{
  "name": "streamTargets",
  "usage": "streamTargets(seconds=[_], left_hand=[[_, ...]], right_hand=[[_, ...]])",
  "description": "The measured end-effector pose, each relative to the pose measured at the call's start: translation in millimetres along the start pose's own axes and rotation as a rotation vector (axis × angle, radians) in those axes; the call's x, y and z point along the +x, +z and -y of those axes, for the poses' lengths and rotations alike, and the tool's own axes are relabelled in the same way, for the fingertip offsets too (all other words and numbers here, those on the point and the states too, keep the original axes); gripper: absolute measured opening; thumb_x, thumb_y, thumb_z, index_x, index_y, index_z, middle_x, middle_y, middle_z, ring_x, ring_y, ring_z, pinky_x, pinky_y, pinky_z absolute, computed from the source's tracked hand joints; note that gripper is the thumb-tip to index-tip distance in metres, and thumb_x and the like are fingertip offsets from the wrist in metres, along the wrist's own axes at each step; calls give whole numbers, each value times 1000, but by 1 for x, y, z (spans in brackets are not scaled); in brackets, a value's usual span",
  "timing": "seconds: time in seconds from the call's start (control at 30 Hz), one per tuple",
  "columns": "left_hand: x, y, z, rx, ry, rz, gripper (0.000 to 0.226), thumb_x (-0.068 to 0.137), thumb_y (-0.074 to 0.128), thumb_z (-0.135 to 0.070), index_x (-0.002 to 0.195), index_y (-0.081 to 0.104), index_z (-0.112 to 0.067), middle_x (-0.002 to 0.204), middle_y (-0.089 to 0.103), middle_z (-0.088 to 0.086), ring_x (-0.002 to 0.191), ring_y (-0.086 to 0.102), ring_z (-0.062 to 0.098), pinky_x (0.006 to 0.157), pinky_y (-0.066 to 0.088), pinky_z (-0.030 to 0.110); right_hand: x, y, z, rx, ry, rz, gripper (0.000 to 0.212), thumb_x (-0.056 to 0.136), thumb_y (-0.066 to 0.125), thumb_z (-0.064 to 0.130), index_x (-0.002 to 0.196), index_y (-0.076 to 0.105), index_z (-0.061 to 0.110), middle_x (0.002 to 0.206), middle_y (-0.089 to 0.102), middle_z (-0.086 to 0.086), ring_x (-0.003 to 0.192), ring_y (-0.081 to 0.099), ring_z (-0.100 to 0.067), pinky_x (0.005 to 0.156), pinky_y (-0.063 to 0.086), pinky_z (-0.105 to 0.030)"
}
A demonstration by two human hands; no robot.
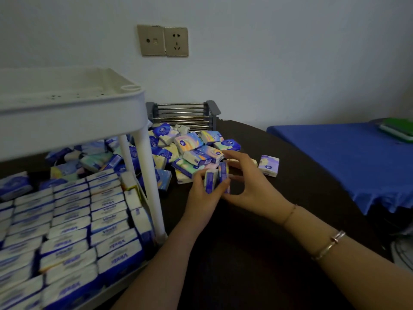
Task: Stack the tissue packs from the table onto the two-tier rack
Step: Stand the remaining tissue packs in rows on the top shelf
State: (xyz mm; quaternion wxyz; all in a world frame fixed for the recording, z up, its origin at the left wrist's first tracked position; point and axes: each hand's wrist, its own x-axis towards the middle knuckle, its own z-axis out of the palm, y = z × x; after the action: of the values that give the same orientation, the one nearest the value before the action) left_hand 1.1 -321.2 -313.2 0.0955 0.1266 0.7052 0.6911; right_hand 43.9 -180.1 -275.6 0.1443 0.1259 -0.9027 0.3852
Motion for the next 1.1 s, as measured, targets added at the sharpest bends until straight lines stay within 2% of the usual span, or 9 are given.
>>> streamTargets(seconds=[0.13,0.2,0.3,0.47,0.6,0.67,0.83,0.97,1.1], left_hand=[[2,0,-1,-89,-47,18,57,87,66,-23,135,36,-29,125,51,-10,101,52,1,64,42,10],[3,-1,5,-51,-11,8,61,87,67,-23,138,34,-33,135,48,-8,116,50,7,80,45,16],[6,0,12,102,90,6,65,83,70,-27,128,30,-52,146,36,-9,132,38,11,106,37,37],[6,3,14,329,197,-1,66,86,66,-29,136,28,-49,144,22,-7,131,29,10,96,35,29],[-1,6,9,328,169,-1,62,88,65,-29,138,29,-40,144,19,-5,124,33,7,90,37,27],[-6,6,-1,320,127,7,64,89,64,-27,139,26,-37,147,19,-2,125,33,9,92,35,27],[-37,5,-44,-11,-50,57,63,92,60,-26,140,21,-34,142,42,5,124,47,20,96,39,32],[-74,2,-93,-337,-37,95,53,89,64,-26,128,32,-40,129,55,7,113,58,22,95,49,45],[-110,-21,-155,-555,27,177,40,88,64,-27,123,44,-27,113,66,14,100,66,25,85,54,48]], right_hand=[[2,-3,-8,-78,-27,78,94,72,79,30,139,15,48,143,21,28,129,22,18,100,30,-2],[2,-10,-24,-196,53,110,99,74,77,34,146,11,40,152,13,23,136,11,8,110,21,-16],[6,-23,-60,-397,275,-52,87,82,68,31,150,13,28,159,8,3,146,3,-14,117,15,-40],[3,-34,-92,-586,574,-32,63,89,54,47,141,31,23,152,27,-7,142,22,-30,114,21,-55],[-16,-34,-72,-625,503,-114,51,86,61,42,127,41,21,130,45,-5,107,54,-20,92,50,-38],[-28,-36,-59,-574,483,-117,41,86,62,33,121,43,22,125,46,-4,100,54,-15,85,51,-30],[-48,-48,7,-16,350,-253,22,88,62,28,106,53,24,111,57,6,96,57,-7,77,49,-21],[-53,-64,89,118,132,-372,15,88,60,28,102,56,21,105,61,8,93,61,-4,72,53,-16],[-52,-77,171,191,-62,-352,16,89,59,23,101,58,14,102,64,5,94,63,0,70,54,-17]])
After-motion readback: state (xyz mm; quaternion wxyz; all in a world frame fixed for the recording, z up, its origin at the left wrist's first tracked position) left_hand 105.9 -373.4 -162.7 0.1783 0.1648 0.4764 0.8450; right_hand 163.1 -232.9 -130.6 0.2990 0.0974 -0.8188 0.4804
